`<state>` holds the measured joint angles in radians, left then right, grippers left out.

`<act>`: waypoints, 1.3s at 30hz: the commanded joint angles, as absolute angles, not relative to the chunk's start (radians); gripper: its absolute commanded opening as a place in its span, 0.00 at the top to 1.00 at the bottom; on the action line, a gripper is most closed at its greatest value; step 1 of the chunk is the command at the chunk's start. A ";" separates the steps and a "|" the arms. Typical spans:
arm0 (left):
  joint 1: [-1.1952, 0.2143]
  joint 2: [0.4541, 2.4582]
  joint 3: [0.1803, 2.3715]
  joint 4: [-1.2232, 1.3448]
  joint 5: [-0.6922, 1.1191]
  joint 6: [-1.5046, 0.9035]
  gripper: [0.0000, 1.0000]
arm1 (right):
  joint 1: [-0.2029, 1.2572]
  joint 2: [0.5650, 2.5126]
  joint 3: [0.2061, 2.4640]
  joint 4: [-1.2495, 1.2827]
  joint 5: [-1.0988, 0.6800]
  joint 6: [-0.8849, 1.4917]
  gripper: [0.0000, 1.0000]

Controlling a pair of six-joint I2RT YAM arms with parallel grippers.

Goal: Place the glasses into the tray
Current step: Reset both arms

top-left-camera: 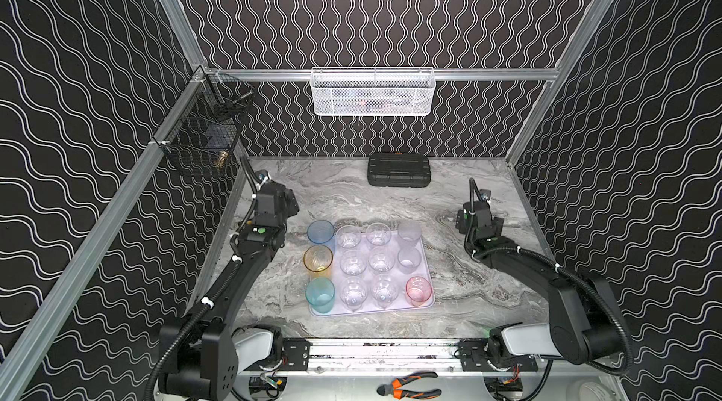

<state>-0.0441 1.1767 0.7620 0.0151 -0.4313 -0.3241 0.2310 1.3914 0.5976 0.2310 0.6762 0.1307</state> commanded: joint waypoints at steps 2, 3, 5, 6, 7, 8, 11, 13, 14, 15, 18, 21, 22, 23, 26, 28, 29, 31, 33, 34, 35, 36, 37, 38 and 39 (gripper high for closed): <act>-0.044 1.160 0.613 0.380 -0.688 -0.253 0.27 | 0.216 1.423 0.490 0.494 0.758 0.086 0.11; -0.046 1.169 0.594 0.386 -0.730 -0.265 0.27 | 0.213 1.433 0.461 0.511 0.755 0.099 0.12; -0.052 1.188 0.547 0.426 -0.808 -0.284 0.26 | 0.214 1.444 0.393 0.591 0.745 0.098 0.13; -0.056 1.190 0.514 0.457 -0.844 -0.283 0.26 | 0.215 1.450 0.365 0.630 0.746 0.093 0.13; -0.068 1.192 0.483 0.493 -0.875 -0.278 0.26 | 0.213 1.455 0.346 0.654 0.744 0.087 0.14; -0.082 1.195 0.447 0.543 -0.897 -0.257 0.26 | 0.214 1.462 0.324 0.689 0.743 0.070 0.14; -0.120 1.213 0.364 0.686 -0.909 -0.183 0.27 | 0.212 1.479 0.264 0.822 0.732 -0.001 0.14; -0.139 1.236 0.338 0.732 -0.927 -0.165 0.27 | 0.211 1.489 0.241 0.873 0.712 -0.022 0.14; -0.146 1.247 0.322 0.765 -0.922 -0.151 0.27 | 0.210 1.497 0.227 0.905 0.703 -0.043 0.14; -0.150 1.257 0.306 0.803 -0.917 -0.137 0.27 | 0.210 1.505 0.214 0.937 0.685 -0.059 0.14; -0.161 1.263 0.276 0.849 -0.884 -0.130 0.26 | 0.209 1.519 0.179 1.017 0.665 -0.090 0.13; -0.161 1.273 0.267 0.855 -0.813 -0.141 0.26 | 0.204 1.537 0.162 1.079 0.638 -0.121 0.13; -0.161 1.281 0.267 0.854 -0.793 -0.136 0.26 | 0.204 1.538 0.158 1.089 0.627 -0.133 0.13; -0.160 1.292 0.266 0.853 -0.777 -0.140 0.26 | 0.203 1.534 0.150 1.105 0.605 -0.138 0.13; -0.160 1.305 0.223 0.897 -0.759 -0.162 0.26 | 0.203 1.531 0.104 1.215 0.563 -0.173 0.13; -0.155 1.309 0.197 0.942 -0.743 -0.159 0.25 | 0.203 1.510 0.077 1.234 0.538 -0.173 0.13; -0.153 1.312 0.190 0.968 -0.728 -0.148 0.25 | 0.203 1.493 0.066 1.220 0.532 -0.163 0.13; -0.153 1.313 0.192 0.963 -0.699 -0.153 0.25 | 0.202 1.460 0.045 1.194 0.538 -0.141 0.13; -0.153 1.326 0.183 1.007 -0.670 -0.154 0.25 | 0.199 1.438 0.032 1.179 0.537 -0.124 0.13; -0.153 1.331 0.184 1.014 -0.659 -0.151 0.25 | 0.196 1.435 0.027 1.189 0.533 -0.123 0.13; -0.153 1.337 0.188 1.016 -0.652 -0.147 0.25 | 0.193 1.433 0.017 1.203 0.529 -0.120 0.13; -0.153 1.346 0.186 1.039 -0.642 -0.139 0.25 | 0.190 1.431 0.007 1.222 0.521 -0.123 0.13; -0.153 1.355 0.175 1.079 -0.629 -0.125 0.25 | 0.190 1.428 0.002 1.227 0.517 -0.125 0.13; -0.153 1.364 0.165 1.126 -0.621 -0.110 0.25 | 0.190 1.423 -0.001 1.224 0.511 -0.120 0.13; -0.153 1.367 0.163 1.135 -0.619 -0.112 0.25 | 0.190 1.416 -0.004 1.207 0.503 -0.115 0.13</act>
